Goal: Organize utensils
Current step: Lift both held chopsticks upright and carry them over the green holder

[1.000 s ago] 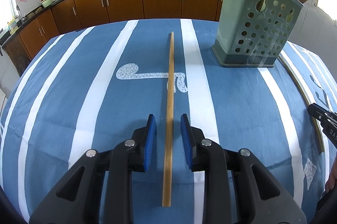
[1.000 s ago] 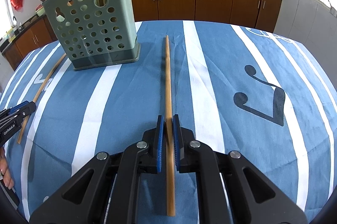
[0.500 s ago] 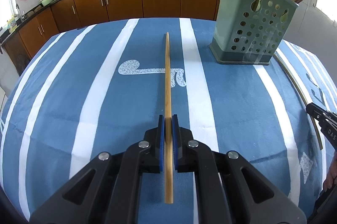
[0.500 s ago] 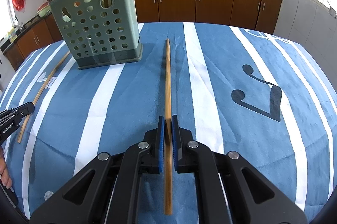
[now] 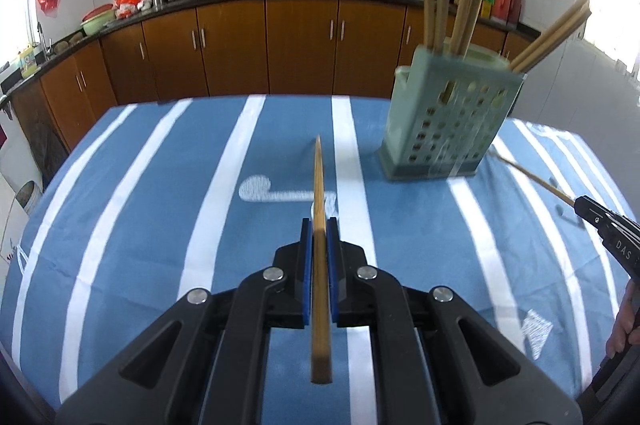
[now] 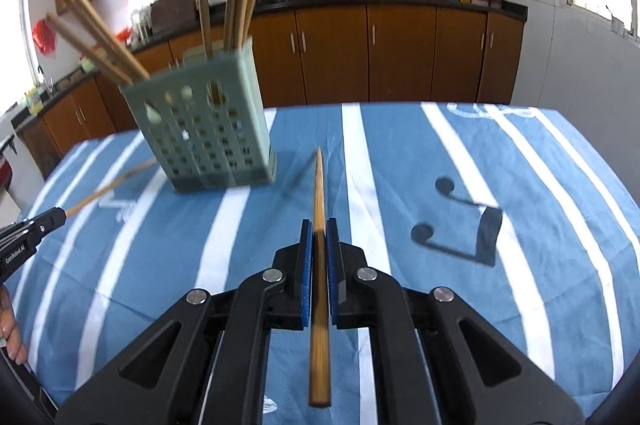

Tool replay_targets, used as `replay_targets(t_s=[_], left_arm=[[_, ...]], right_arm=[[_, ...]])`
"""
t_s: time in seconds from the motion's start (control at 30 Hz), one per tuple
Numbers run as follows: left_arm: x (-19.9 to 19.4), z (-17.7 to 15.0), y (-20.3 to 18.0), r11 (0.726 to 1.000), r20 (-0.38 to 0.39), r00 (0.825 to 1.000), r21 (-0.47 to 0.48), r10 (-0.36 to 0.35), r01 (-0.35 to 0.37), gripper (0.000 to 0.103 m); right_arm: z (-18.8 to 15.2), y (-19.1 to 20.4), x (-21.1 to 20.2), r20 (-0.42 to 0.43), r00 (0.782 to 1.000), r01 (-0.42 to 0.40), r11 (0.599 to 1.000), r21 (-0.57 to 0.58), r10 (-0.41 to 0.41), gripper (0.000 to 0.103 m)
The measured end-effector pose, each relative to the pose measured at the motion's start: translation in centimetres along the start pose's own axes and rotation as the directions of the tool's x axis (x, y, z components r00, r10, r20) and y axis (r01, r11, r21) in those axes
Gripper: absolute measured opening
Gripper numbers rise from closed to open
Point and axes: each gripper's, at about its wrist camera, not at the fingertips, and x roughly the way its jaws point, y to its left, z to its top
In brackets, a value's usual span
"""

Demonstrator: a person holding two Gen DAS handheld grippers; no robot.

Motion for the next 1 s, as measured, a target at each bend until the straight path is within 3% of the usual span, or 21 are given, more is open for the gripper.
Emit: replay_targets(t_s=[0.4, 0.7, 0.87, 1.0], left_arm=[[-4.8, 2.7, -0.2, 0.999, 0.147, 0.988, -0.009, -0.05, 0.052, 0.008], [-6.9, 4.1, -0.7, 0.996, 0.199, 0.976, 0.01, -0.085, 0.085, 0.008], [-8.9, 5.2, -1.1, 0.99, 0.234, 0.962, 0.037, -0.142, 0.137, 0.008], [-11.0, 6.6, -2.0, 0.982, 0.284, 0.94, 0.064, -0.19, 0.179, 0.008]], right_arm=[[2.8, -0.6, -3.8, 0.147, 0.989, -0.027, 0.999, 0.026, 0.023, 0.007], [4.6, -0.2, -5.6, 0.211, 0.977, -0.042, 0.999, 0.014, 0.038, 0.007], [6.5, 0.2, -7.3, 0.262, 0.963, -0.075, 0.997, 0.009, 0.07, 0.007], [8.1, 0.3, -9.0, 0.313, 0.942, -0.13, 0.991, 0.014, 0.12, 0.007]])
